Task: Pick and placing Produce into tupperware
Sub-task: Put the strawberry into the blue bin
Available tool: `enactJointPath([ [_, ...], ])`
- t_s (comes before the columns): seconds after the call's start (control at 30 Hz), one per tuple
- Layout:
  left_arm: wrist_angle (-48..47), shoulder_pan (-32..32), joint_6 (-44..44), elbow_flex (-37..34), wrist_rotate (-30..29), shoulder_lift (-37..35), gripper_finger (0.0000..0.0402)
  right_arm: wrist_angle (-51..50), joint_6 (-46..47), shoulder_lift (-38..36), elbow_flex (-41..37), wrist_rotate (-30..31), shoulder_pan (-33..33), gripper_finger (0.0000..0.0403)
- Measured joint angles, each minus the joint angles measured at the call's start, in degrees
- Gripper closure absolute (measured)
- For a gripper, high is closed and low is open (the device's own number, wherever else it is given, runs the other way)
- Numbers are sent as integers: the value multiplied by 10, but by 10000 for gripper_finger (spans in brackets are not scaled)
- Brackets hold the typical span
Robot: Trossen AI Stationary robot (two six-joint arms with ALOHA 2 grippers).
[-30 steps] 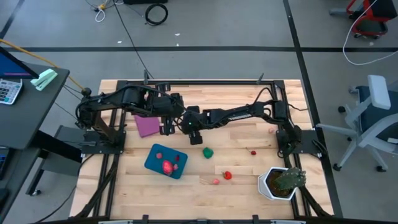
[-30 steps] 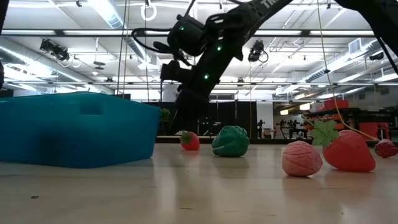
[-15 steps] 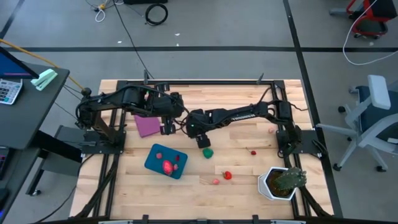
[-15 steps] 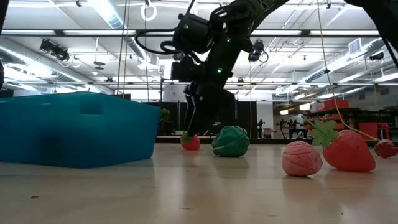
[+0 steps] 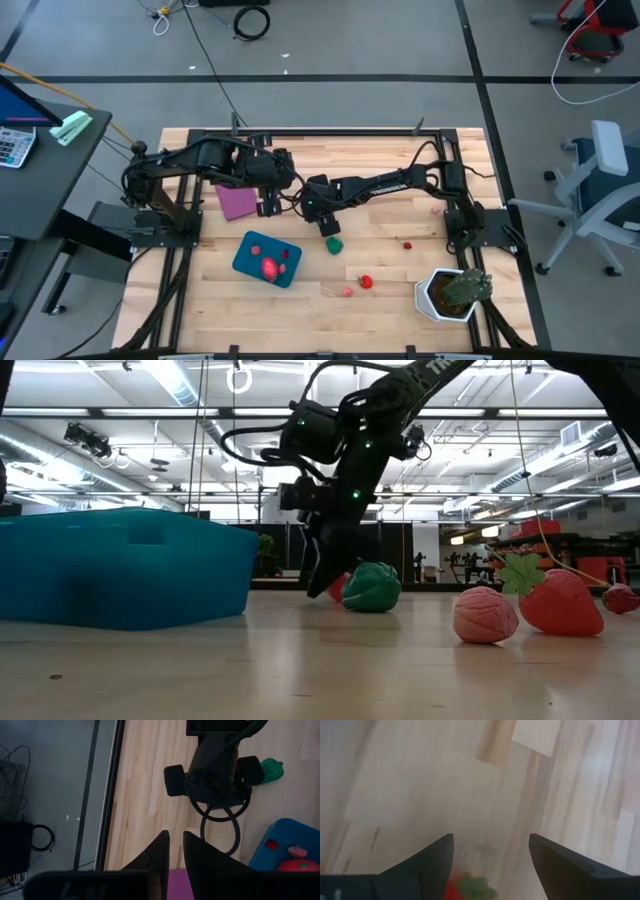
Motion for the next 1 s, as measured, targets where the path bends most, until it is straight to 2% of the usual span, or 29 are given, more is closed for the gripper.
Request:
enactJointPath([
  [0.13,-1,0,0,0,0,0,345,-6,9,0,0,5,0,135],
  [0.3,-1,0,0,0,0,0,344,-24,71,0,0,9,0,135],
  [0.43,-2,0,0,0,0,0,340,-55,108,0,0,48,1,135],
  [0.77,-2,0,0,0,0,0,348,-75,118,-20,1,82,15,135],
  [1.0,-3,0,0,0,0,0,342,-115,212,-61,2,97,29,135],
])
